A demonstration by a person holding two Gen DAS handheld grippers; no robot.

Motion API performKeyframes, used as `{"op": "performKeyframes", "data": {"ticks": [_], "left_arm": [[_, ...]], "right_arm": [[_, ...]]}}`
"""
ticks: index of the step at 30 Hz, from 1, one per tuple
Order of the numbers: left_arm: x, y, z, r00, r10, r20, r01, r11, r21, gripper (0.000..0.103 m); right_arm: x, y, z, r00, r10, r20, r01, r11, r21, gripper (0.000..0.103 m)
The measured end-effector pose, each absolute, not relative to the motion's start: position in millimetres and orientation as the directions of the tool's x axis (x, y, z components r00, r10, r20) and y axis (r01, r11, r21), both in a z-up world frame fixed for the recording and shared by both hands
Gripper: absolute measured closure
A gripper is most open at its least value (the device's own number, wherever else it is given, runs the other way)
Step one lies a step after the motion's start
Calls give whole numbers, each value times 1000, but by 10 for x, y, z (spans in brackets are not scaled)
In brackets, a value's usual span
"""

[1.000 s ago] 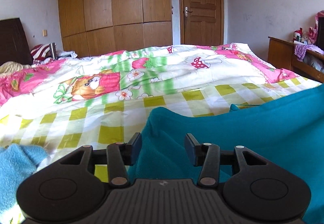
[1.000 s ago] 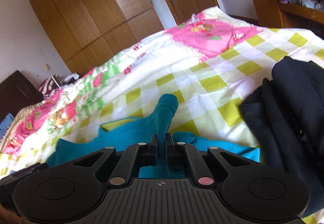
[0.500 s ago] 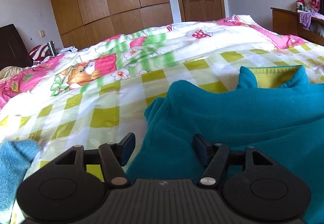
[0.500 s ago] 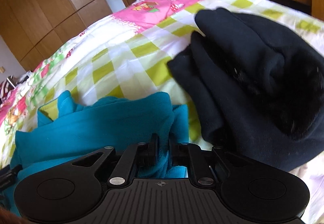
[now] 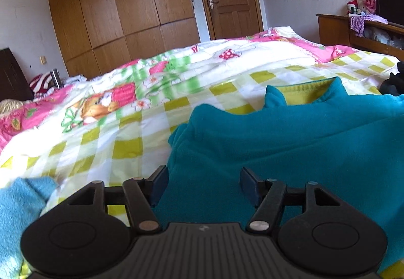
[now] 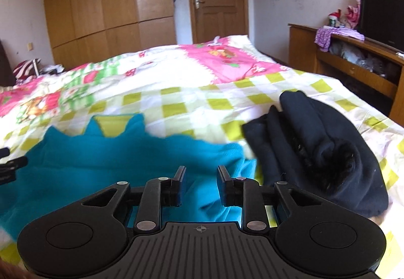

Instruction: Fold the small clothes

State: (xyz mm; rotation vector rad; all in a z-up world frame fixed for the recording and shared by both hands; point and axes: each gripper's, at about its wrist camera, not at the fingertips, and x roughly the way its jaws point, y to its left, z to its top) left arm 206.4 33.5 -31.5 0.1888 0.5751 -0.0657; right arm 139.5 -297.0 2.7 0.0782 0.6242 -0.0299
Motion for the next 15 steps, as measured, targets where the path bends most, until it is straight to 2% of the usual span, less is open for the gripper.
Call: {"op": "performKeyframes", "data": {"ticks": [4,7,10,15], "left_arm": [[1997,515,-329,831,40,-555,61,985,163,28],[1949,633,-353,824,82,-560,16,986,167,28],[1865,723,-401,816,81,-572,5,989,148,27],[1875,744,-694,729,80,-680,36,987,154,30]], "right_arm": [[1101,-2905,-151,740,44,-671,14,997,81,75],[1097,-2911,-267,700,30,-714,37,996,78,73],[1055,-3008,-303,672,61,-738,90,983,163,73],[935,-3046,-400,620,107,-777,85,975,203,73]]}}
